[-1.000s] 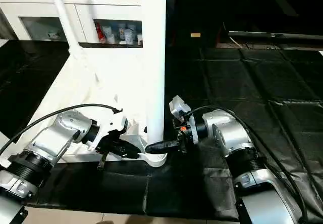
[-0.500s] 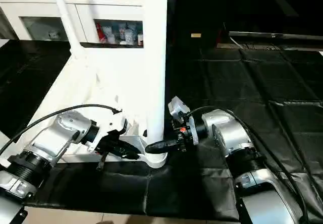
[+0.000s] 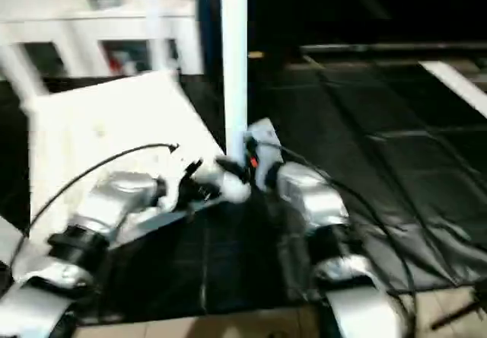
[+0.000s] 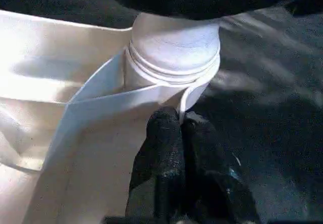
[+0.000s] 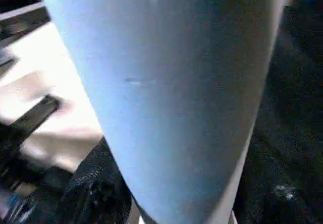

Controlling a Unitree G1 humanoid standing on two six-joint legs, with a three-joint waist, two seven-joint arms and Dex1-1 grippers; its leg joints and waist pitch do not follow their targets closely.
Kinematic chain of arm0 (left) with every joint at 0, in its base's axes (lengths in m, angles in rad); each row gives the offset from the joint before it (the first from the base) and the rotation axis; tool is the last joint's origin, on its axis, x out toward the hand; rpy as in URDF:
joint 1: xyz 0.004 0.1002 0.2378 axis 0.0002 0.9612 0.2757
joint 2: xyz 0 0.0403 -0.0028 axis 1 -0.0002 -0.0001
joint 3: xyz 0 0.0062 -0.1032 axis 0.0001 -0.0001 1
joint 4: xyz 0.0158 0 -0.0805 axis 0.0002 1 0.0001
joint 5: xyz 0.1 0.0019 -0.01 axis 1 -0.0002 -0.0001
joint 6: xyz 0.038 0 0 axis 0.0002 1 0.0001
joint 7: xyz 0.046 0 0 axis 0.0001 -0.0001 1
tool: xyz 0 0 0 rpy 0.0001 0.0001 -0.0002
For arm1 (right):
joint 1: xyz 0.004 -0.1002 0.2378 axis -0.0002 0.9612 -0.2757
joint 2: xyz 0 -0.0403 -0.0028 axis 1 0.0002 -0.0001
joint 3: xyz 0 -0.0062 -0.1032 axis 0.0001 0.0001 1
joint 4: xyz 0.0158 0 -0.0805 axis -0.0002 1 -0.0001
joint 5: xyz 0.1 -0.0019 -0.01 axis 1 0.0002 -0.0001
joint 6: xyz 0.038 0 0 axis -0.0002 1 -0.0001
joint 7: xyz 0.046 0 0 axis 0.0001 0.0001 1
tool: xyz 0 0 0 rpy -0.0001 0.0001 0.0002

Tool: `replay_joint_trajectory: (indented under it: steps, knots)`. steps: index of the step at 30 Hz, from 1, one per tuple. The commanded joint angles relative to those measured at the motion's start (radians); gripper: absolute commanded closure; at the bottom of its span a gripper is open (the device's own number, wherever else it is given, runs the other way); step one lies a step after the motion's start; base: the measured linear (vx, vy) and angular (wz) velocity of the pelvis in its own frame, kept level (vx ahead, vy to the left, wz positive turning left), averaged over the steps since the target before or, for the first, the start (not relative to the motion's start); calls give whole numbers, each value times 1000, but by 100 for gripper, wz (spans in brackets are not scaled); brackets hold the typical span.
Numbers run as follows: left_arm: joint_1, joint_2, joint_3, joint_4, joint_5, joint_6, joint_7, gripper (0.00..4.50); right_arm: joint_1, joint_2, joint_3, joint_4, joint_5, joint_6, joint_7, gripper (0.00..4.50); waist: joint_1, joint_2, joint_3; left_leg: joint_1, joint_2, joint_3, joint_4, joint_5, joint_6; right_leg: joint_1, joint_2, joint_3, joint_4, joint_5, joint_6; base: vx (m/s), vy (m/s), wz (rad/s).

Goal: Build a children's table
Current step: Rotate leg to tighten

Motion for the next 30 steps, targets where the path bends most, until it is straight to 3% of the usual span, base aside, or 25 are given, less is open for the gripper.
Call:
replay_joint_trajectory:
  steps: [1, 2, 5, 6, 7, 8, 10, 13, 14, 17, 18, 21, 22, 23, 26, 30]
  knots:
    - [-50, -64, 7, -36, -40, -17, 33, 450, 12, 91, 72, 40, -4, 20, 8, 242, 2, 2, -57, -21, -42, 22, -77, -327, 52, 67, -24, 5, -89, -518, -72, 0, 0, 0]
    - [-49, -64, 6, -37, -39, -17, 32, 450, 13, 91, 72, 39, -7, 16, 8, 242, 3, 2, -57, -20, -39, 22, -79, -320, 56, 66, -25, 10, -86, -479, -90, 0, 0, 0]
    - [-41, -56, -2, -47, -29, -18, 20, 450, 18, 88, 74, 31, -16, -9, 18, 177, 7, -1, -60, -20, -35, 26, -79, -281, 63, 68, -27, 22, -72, -395, -138, 0, 0, 0]
    - [-36, -51, -6, -53, -28, -16, 12, 450, 22, 85, 72, 27, -14, -16, 26, 177, 7, -9, -61, -20, -35, 29, -78, -269, 67, 67, -26, 24, -71, -381, -145, 0, 0, 0]
    - [-36, -51, -6, -53, -28, -16, 12, 450, 22, 85, 72, 27, -14, -16, 26, 177, 11, -6, -63, -17, -34, 31, -77, -247, 71, 67, -27, 27, -67, -357, -161, 0, 0, 0]
    - [-22, -24, -21, -70, -24, -25, -22, 450, 32, 63, 72, 12, -1, -21, 75, 174, 15, -12, -65, -19, -34, 33, -76, -219, 77, 69, -28, 29, -62, -338, -171, 0, 0, 0]
    - [-14, -10, -29, -78, -21, -30, -40, 450, 37, 48, 75, 6, 6, -25, 98, 151, 17, -10, -67, -21, -34, 35, -75, -198, 82, 70, -28, 31, -59, -318, -179, 0, 0, 0]
    - [-2, 14, -36, -87, -23, -29, -71, 450, 44, 14, 81, -8, 12, -28, 147, 127, 24, -9, -71, -21, -32, 37, -70, -143, 94, 71, -27, 36, -46, -217, -220, 22, -13, 1]
    - [3, 30, -44, -93, -22, -34, -93, 450, 48, -10, 85, -20, 17, -24, 188, 105, 28, -11, -72, -26, -34, 37, -68, -113, 98, 75, -27, 38, -38, -172, -236, 0, 0, 0]
    - [12, 74, -66, -105, -15, -51, -162, 450, 62, -94, 108, -60, 25, -34, 335, 86, 41, -17, -75, -29, -34, 38, -63, -89, 118, 78, -25, 40, -28, -126, -246, 0, 0, 0]
    - [12, 79, -69, -106, -14, -53, -170, 450, 63, -103, 111, -63, 26, -35, 349, 86, 43, -14, -73, -29, -33, 39, -64, -93, 121, 76, -25, 39, -30, -133, -246, 0, 0, 0]
    - [17, 112, -88, -117, -16, -68, -232, 450, 67, -160, 120, -85, 41, -45, 460, 52, 53, -14, -70, -25, -29, 41, -65, -118, 113, 73, -25, 39, -33, -180, -237, 0, 0, 0]
    - [23, 137, -105, -125, -19, -85, -284, 450, 66, -197, 128, -93, 47, -57, 536, 43, 59, 0, -69, -21, -27, 41, -65, -137, 106, 68, -25, 38, -37, -203, -231, 0, 0, 0]
    - [26, 147, -113, -128, -19, -96, -306, 450, 65, -211, 133, -95, 49, -62, 566, 34, 64, -5, -69, -21, -27, 42, -66, -150, 100, 70, -22, 38, -37, -214, -225, 0, 0, 0]
    - [35, 174, -127, -136, -26, -109, -360, 450, 58, -245, 144, -82, 32, -82, 602, 8, 70, -2, -68, -14, -25, 44, -67, -182, 83, 63, -22, 41, -41, -238, -224, 0, 0, 0]
    - [56, 229, -151, -170, -53, -150, -481, 450, 56, -298, 165, -67, 34, -100, 685, 2, 76, -2, -70, -16, -22, 41, -68, -171, 77, 65, -23, 43, -35, -228, -225, 0, 0, 0]
